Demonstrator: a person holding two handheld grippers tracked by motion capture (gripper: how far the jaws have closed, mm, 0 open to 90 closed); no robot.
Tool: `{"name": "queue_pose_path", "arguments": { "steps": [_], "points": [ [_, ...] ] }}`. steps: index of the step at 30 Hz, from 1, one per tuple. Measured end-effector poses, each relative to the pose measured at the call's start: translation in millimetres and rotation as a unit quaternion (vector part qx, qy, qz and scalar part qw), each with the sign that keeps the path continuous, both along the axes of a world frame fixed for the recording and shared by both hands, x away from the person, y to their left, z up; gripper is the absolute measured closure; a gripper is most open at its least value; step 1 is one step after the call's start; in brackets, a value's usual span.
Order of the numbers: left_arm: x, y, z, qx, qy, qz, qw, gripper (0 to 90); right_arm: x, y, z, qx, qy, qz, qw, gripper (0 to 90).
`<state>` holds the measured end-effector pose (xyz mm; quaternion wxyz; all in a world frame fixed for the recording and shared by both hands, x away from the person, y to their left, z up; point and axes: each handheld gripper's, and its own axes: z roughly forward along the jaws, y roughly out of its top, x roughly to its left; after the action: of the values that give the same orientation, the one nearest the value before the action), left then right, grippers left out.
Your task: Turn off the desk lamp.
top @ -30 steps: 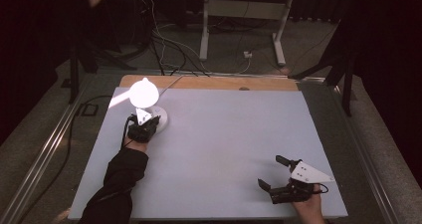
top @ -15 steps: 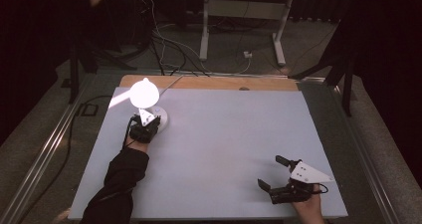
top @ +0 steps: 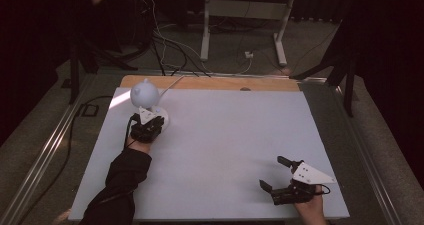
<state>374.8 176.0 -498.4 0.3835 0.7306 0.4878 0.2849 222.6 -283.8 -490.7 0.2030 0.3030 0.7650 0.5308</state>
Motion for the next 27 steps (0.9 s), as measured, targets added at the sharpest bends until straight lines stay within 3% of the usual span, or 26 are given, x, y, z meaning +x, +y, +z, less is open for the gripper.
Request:
{"name": "queue_pose_path", "arguments": {
  "steps": [7,9,14,15,17,21,24,27],
  "points": [
    [-4.0,-1.4,5.9,-0.015,0.016,0.01,0.9997,58.5,-0.1,-0.5,0.2,0.0,0.0,0.0,1.0,0.0],
    [-4.9,-1.9,8.1,-0.021,0.022,0.009,0.9995,49.1,-0.2,-0.6,0.3,0.0,0.0,0.0,1.0,0.0],
    [-7.8,-2.9,11.3,-0.029,0.038,0.005,0.9988,36.4,-0.2,-0.9,0.5,0.0,-0.001,0.0,1.0,0.0],
    [-9.2,-3.1,11.6,-0.029,0.037,0.008,0.9989,34.6,-0.3,-0.9,0.6,0.0,-0.001,-0.001,1.0,0.0],
    [-12.4,-2.9,13.3,-0.034,0.04,0.003,0.9986,22.3,-0.4,-1.2,0.7,0.0,-0.002,-0.001,1.0,0.0],
    [-19.2,-0.2,20.3,-0.04,0.034,0.013,0.9985,13.7,-0.3,-1.3,0.6,0.0,-0.002,-0.001,1.0,0.0],
    [-23.8,2.9,25.9,-0.051,0.039,0.004,0.9979,4.6,-0.2,-1.4,0.7,0.001,-0.002,-0.001,1.0,0.0],
    [-30.1,4.2,28.2,-0.048,0.05,-0.008,0.9976,0.8,-0.3,-1.5,0.8,0.002,-0.001,-0.001,1.0,0.0]
  ]
}}
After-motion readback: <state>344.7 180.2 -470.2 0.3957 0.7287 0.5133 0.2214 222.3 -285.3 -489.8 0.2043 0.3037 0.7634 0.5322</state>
